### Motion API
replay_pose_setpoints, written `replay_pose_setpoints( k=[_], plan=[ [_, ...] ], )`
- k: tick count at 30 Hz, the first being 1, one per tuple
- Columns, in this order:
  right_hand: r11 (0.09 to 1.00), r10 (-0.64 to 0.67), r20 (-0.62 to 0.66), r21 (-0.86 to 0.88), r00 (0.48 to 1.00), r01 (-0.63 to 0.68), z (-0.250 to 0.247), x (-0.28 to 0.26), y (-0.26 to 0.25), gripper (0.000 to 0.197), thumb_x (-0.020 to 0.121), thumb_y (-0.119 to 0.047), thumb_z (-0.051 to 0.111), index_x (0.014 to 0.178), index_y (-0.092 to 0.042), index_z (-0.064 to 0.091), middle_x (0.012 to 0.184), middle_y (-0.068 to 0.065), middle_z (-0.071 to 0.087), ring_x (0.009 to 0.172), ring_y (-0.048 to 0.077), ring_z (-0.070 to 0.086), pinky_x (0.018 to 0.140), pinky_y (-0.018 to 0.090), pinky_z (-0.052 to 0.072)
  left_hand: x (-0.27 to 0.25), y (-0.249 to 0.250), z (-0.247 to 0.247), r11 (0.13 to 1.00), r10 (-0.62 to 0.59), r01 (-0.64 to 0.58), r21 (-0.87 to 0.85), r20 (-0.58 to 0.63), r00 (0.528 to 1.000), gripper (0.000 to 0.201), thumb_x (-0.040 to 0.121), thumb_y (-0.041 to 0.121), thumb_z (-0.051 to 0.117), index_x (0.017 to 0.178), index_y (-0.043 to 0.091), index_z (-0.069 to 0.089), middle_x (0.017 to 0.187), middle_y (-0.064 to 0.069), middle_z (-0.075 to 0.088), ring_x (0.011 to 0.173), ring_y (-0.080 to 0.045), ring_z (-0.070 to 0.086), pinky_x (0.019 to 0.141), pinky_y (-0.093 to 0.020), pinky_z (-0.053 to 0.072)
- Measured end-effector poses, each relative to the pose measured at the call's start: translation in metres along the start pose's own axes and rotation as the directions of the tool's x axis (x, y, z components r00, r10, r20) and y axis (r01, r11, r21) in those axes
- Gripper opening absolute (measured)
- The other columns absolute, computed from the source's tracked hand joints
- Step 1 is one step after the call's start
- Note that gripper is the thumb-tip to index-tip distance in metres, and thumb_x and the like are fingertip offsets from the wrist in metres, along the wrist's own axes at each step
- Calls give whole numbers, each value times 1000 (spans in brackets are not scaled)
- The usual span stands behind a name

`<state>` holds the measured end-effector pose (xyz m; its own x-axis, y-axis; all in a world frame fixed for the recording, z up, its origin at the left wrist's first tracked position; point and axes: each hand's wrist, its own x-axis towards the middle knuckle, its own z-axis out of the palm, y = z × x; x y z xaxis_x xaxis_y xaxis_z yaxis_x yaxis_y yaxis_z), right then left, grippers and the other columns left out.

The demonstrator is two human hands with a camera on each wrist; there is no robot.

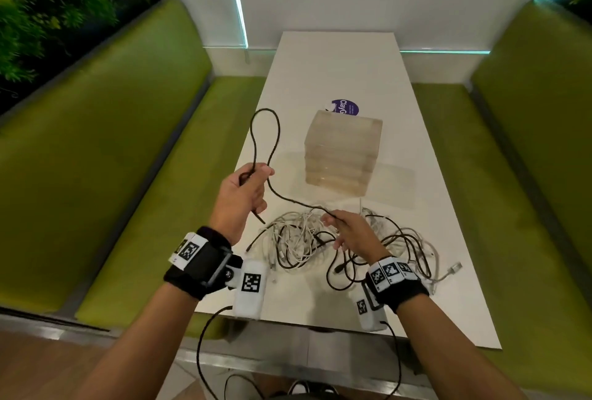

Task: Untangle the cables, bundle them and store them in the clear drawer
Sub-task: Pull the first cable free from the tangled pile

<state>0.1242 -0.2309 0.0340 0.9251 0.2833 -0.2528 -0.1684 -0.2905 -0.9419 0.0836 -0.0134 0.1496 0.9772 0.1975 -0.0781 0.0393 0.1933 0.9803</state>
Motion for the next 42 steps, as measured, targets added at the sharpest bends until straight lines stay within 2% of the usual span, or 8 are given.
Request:
replay_pose_setpoints(
  k=[7, 12, 24, 28, 31, 33, 36, 42],
  plan=[
    [946, -252, 80, -189, 964, 263, 16, -4, -18, 32, 90, -4, 50, 100, -28, 69, 85, 2, 70, 55, 15, 59, 58, 30, 50, -17, -59, 27, 740, -170, -12, 672, 205, 964, 24, 80, 47, 71, 85, 23, 65, 74, 11, 66, 64, 1, 58, 59, -14, 40],
    [906, -286, 40, -313, 957, 284, 15, -2, -21, 32, 85, -7, 51, 105, -24, 70, 99, 4, 74, 78, 15, 68, 79, 37, 55, -26, -64, 45, 867, -239, 114, 486, 203, 950, 8, 88, 19, 65, 79, 18, 67, 58, 10, 52, 48, -5, 45, 46, -18, 35],
    [993, -111, -161, -53, 981, 103, -8, 8, 7, 18, 88, 8, 56, 101, -2, 63, 110, 21, 57, 66, 0, 67, 39, 17, 44, -28, -26, 10, 898, -168, 139, 417, 35, 985, 25, 84, 9, 57, 61, 16, 66, 49, 7, 35, 43, -9, 24, 40, -20, 19],
    [968, -79, -29, -241, 996, 69, -22, -1, 3, 45, 82, 8, 63, 117, -20, 61, 131, 9, 48, 60, 8, 65, 49, 19, 47, -31, -20, -8, 826, -149, 83, 558, 74, 986, 18, 81, 17, 60, 65, 16, 69, 54, 0, 34, 51, -16, 25, 47, -27, 17],
    [863, -39, 171, -491, 985, 119, -31, -22, -21, 87, 77, -5, 74, 145, -36, 30, 153, -6, 25, 114, 10, 54, 85, 18, 41, -42, -19, -15, 763, -149, 32, 645, 126, 981, 15, 85, 14, 61, 73, 9, 69, 42, 12, 34, 43, -8, 26, 44, -20, 20],
    [850, -32, 223, -507, 974, 144, -34, -44, -41, 94, 75, -21, 78, 147, -41, 21, 152, -11, 29, 115, 2, 49, 87, 14, 37, -50, -21, -18, 729, -166, 3, 685, 173, 971, 15, 87, 13, 61, 76, 6, 69, 40, 12, 34, 39, -6, 25, 41, -17, 20],
    [953, -81, 254, -263, 964, 149, -28, -80, -61, 86, 75, -28, 77, 141, -52, 27, 138, -14, 46, 76, 9, 65, 70, 21, 53, -64, -27, -24, 644, -270, -55, 763, 294, 917, 13, 86, 16, 63, 78, 10, 71, 47, 11, 41, 42, -4, 30, 45, -18, 24],
    [992, -32, 537, -84, 843, 91, 5, -117, -44, 58, 82, -53, 56, 137, -42, 42, 134, -1, 53, 93, 24, 68, 82, 36, 57, -88, -44, -15, 471, -516, -271, 840, 511, 688, 15, 81, 30, 60, 84, 21, 71, 67, 7, 64, 60, -9, 54, 61, -27, 44]
  ],
)
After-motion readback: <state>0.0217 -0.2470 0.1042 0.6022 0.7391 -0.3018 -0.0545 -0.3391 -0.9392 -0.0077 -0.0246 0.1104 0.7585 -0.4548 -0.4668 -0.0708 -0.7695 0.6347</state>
